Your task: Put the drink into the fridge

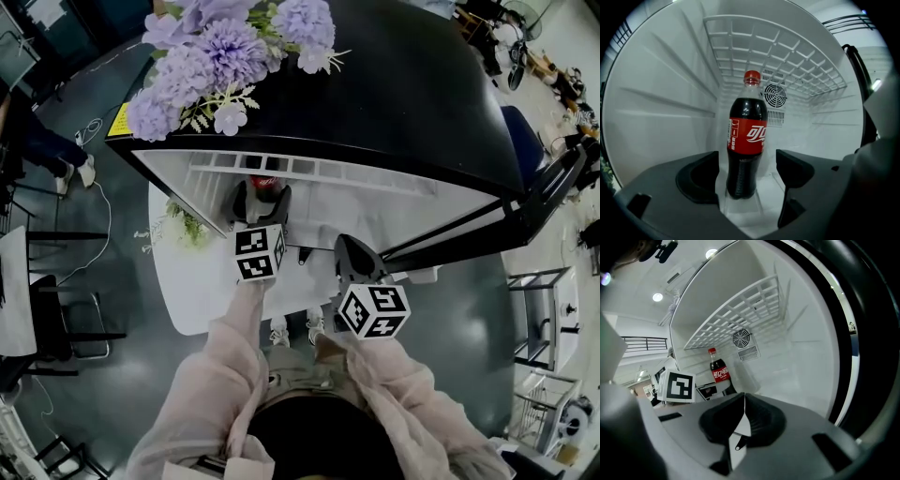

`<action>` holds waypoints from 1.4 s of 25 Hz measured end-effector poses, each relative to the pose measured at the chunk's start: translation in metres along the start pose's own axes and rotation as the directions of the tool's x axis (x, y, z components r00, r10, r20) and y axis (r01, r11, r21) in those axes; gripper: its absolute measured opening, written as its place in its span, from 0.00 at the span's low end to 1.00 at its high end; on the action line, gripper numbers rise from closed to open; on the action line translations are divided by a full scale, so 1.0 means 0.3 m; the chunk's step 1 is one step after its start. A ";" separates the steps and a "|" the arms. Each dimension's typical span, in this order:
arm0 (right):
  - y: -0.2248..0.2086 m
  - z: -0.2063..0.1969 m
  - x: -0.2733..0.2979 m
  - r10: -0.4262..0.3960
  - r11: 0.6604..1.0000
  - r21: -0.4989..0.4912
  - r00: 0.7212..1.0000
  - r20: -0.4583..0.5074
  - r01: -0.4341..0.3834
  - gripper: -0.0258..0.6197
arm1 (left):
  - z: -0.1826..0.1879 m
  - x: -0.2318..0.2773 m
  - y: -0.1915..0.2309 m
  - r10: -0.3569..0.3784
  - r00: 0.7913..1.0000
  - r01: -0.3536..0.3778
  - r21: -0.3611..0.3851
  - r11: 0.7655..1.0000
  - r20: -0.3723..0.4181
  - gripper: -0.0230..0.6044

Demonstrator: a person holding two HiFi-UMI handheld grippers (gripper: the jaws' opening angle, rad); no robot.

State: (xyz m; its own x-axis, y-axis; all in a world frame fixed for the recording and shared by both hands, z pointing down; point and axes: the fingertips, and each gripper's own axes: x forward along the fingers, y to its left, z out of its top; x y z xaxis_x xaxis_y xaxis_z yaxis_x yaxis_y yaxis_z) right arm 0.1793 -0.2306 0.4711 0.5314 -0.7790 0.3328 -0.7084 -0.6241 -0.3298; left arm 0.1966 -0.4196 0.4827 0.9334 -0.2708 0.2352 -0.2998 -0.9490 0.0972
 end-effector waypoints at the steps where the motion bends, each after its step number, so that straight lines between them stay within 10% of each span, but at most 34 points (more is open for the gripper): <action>1: 0.003 -0.002 -0.003 0.002 1.000 -0.001 1.000 -0.001 -0.002 0.06 | -0.002 -0.009 -0.002 -0.004 1.000 0.004 -0.008 1.000 0.001 0.64; 12: 0.034 -0.026 -0.020 0.026 1.000 -0.013 1.000 -0.016 -0.026 0.06 | -0.017 -0.115 0.009 -0.007 1.000 0.007 -0.006 1.000 -0.020 0.62; 25: 0.097 -0.045 0.038 0.065 0.997 -0.025 0.997 -0.042 -0.066 0.06 | -0.010 -0.268 0.013 -0.060 0.997 0.060 0.002 0.998 -0.047 0.30; 35: 0.117 -0.037 0.070 0.090 0.995 -0.031 0.994 -0.062 -0.092 0.06 | 0.044 -0.408 0.123 0.031 1.000 -0.031 -0.051 0.998 -0.002 0.12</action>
State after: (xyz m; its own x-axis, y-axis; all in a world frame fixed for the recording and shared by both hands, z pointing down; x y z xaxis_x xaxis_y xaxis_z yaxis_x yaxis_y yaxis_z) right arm 0.1603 -0.2682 0.4763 0.4356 -0.8266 0.3563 -0.7684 -0.5476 -0.3311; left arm 0.0740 -0.4237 0.4446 0.9234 -0.2994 0.2403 -0.3381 -0.9307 0.1393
